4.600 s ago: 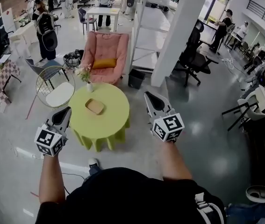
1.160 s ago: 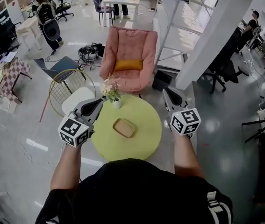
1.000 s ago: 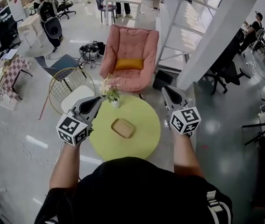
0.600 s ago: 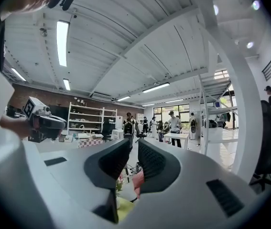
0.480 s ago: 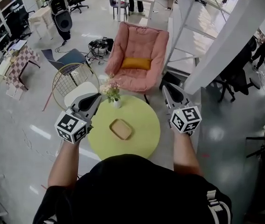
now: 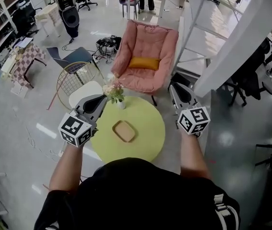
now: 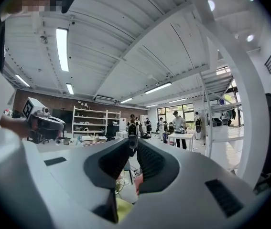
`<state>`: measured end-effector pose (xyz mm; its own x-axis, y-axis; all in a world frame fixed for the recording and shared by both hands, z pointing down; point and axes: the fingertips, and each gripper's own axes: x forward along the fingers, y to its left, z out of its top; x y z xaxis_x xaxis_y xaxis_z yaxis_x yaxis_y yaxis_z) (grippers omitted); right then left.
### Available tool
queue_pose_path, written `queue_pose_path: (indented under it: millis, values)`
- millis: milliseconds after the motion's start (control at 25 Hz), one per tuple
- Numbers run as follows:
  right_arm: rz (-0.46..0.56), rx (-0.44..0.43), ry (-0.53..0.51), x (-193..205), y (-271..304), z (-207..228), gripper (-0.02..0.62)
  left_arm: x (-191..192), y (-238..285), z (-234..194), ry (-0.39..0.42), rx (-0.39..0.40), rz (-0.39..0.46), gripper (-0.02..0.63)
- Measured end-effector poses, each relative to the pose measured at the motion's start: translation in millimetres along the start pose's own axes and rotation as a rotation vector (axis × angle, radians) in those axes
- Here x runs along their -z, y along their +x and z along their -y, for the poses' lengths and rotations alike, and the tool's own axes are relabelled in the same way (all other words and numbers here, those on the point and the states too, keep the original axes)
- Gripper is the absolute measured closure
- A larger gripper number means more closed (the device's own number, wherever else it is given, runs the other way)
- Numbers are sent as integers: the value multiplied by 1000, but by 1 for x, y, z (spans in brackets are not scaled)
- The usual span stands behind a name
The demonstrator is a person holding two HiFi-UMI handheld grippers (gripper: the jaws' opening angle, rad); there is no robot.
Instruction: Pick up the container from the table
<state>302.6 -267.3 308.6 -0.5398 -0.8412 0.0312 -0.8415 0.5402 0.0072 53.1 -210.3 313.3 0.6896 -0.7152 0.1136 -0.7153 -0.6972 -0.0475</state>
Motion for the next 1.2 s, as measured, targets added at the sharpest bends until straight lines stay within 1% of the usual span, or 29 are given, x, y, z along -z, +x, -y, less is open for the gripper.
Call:
queue_pose_path:
  millis: [160,360,560,680,920,1000,1120,1200]
  values:
    - [-10,-2,-5,2,-1,-3,543,2,-1,-1,-10,-2,4,591]
    - [8,28,-6,-4,-4,-8,541,5,-5,-6,-24,14,10,591]
    - [-13,52,-10,1,0,-11,541,5,-5,-20,-30,33,27,591]
    - [-33,60,-10,6,1,-19,538,11,-11,-23,-37,45,25,591]
    - [-55,65,-18,12,20,-43,534,26,-24,-46,-63,65,4,591]
    - [-61,64,-24,18,26,-52,534,31,-30,-54,-49,59,4,591]
    - [-84,67,-28,25,32,-60,534,31,-37,-61,12,43,12,591]
    - [-103,72,-32,30,37,-62,531,32,-40,-64,15,51,16,591]
